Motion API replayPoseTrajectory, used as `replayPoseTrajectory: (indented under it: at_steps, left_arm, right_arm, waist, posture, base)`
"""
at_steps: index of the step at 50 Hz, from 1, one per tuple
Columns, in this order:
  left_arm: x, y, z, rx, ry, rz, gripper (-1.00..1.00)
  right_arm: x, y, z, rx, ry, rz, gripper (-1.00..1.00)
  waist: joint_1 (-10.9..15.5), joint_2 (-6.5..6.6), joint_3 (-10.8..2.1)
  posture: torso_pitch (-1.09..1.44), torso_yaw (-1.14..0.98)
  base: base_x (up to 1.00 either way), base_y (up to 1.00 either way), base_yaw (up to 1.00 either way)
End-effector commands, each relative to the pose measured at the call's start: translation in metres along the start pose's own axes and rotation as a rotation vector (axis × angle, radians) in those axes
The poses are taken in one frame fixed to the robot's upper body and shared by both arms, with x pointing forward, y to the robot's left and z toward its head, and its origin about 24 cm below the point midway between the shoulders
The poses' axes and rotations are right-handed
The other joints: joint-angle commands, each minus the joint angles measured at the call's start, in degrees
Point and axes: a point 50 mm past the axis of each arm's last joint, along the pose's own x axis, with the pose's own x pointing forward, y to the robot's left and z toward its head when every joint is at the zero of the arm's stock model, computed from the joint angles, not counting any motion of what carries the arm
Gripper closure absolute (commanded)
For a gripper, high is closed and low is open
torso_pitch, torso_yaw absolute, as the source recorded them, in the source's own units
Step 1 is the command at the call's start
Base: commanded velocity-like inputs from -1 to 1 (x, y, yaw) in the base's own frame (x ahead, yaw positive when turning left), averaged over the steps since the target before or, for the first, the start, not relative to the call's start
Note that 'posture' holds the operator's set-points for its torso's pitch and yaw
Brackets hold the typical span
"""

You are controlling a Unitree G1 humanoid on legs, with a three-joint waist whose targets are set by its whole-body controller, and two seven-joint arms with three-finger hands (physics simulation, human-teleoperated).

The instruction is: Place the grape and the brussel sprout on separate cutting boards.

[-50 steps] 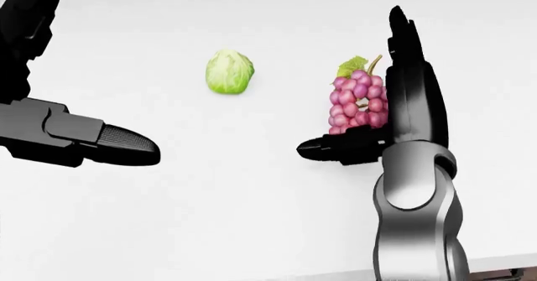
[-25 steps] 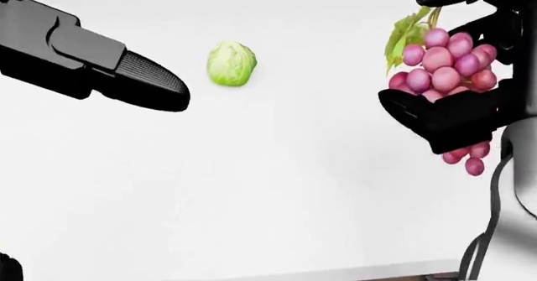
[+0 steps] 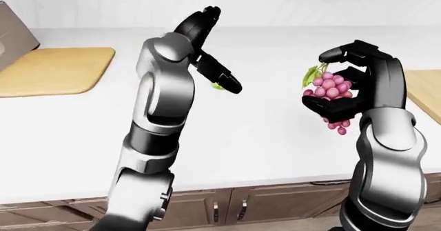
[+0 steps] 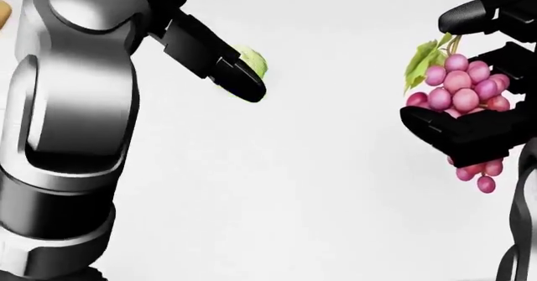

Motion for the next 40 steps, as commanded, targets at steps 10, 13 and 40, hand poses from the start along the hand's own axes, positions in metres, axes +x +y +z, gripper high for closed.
replayPoseTrajectory:
  at_steps: [10, 13, 40]
  left_arm:
    - [0.015, 0.008, 0.006, 0.071, -0.051, 0.053, -1.00]
    - [0.021, 0.004, 0.000, 0.069, -0.042, 0.041, -1.00]
    - [0.054, -0.012, -0.021, 0.011, 0.010, 0.001, -0.84]
  right_arm:
    - [-0.003, -0.004, 0.019, 0.006, -0.117, -0.038, 1.00]
    - [-0.003, -0.002, 0.021, 0.007, -0.120, -0.036, 1.00]
    - [0.000, 0.001, 0.016, 0.013, -0.116, -0.028, 1.00]
  waist:
    - [0.04, -0.49, -2.20]
    - [0.02, -0.53, -2.13]
    - [0.04, -0.45, -2.51]
  posture:
    - [0.00, 0.00]
    - [0.00, 0.00]
    - [0.00, 0.00]
  base:
    - [0.00, 0.00, 0.00]
    - [0.00, 0.00, 0.00]
    - [0.00, 0.00, 0.00]
